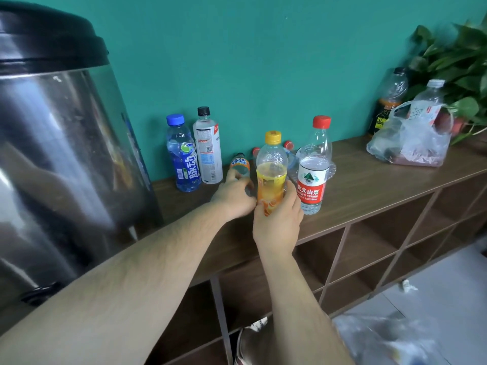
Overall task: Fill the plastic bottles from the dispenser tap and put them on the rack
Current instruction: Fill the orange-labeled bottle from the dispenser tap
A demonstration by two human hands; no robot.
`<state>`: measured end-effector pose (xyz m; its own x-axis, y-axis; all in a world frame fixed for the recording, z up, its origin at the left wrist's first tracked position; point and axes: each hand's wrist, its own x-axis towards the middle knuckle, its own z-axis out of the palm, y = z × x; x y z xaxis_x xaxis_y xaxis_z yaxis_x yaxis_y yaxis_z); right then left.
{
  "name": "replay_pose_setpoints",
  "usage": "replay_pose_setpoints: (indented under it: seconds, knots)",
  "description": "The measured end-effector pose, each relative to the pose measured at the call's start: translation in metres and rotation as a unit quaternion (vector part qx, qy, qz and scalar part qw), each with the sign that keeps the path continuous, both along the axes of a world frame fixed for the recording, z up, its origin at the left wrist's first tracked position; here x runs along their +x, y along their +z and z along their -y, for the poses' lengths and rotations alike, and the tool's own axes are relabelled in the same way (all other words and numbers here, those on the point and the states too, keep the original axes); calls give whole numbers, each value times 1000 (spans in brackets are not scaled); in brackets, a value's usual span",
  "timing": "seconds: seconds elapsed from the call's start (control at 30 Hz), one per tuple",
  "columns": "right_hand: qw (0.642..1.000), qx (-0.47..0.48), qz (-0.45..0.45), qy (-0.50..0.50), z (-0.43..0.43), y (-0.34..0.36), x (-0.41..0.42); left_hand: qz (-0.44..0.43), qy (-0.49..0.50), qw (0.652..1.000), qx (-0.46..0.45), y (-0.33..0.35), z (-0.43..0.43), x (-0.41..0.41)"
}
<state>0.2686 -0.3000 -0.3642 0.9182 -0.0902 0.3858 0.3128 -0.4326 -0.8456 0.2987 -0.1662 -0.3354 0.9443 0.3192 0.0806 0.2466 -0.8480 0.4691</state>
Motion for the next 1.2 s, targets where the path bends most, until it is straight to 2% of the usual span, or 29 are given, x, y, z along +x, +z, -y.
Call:
replay_pose_setpoints:
  seconds: [0.2, 0.33, 0.43, 0.53, 0.63, 0.73, 0.87, 1.0, 1.1, 1.17, 1.2]
  knots:
    - [1000, -4, 2, -17, 10, -2, -19, 87, 89, 991, -51, -11, 7, -44]
    - [995, -5, 15, 98, 9, -7, -43, 115, 135, 977, -120, -16, 26, -101]
    - [984, 7, -44, 170, 3, -7, -63, 122, 144, 971, -146, -17, 41, -155]
    - [972, 23, -99, 210, 1, -9, -84, 159, 113, 964, -180, -16, 51, -214]
    - [951, 98, -178, 234, 4, -9, -105, 196, 52, 960, -191, -20, 56, -276]
    - [920, 148, -217, 292, 0, -6, -131, 163, 42, 969, -181, -33, 50, -328]
    - [891, 87, -215, 389, -9, -7, -170, 111, 115, 975, -157, -58, 36, -365]
    - [866, 38, -234, 440, -10, -21, -202, 158, 136, 953, -220, -69, 31, -367]
    - [914, -81, -170, 359, -10, -24, -198, 121, 150, 958, -210, -79, 21, -362]
    - [932, -171, -140, 289, -11, -20, -186, 82, 161, 974, -135, -85, 13, -360]
    - [929, -212, -146, 268, -12, -19, -181, 63, 161, 982, -79, -87, 9, -360]
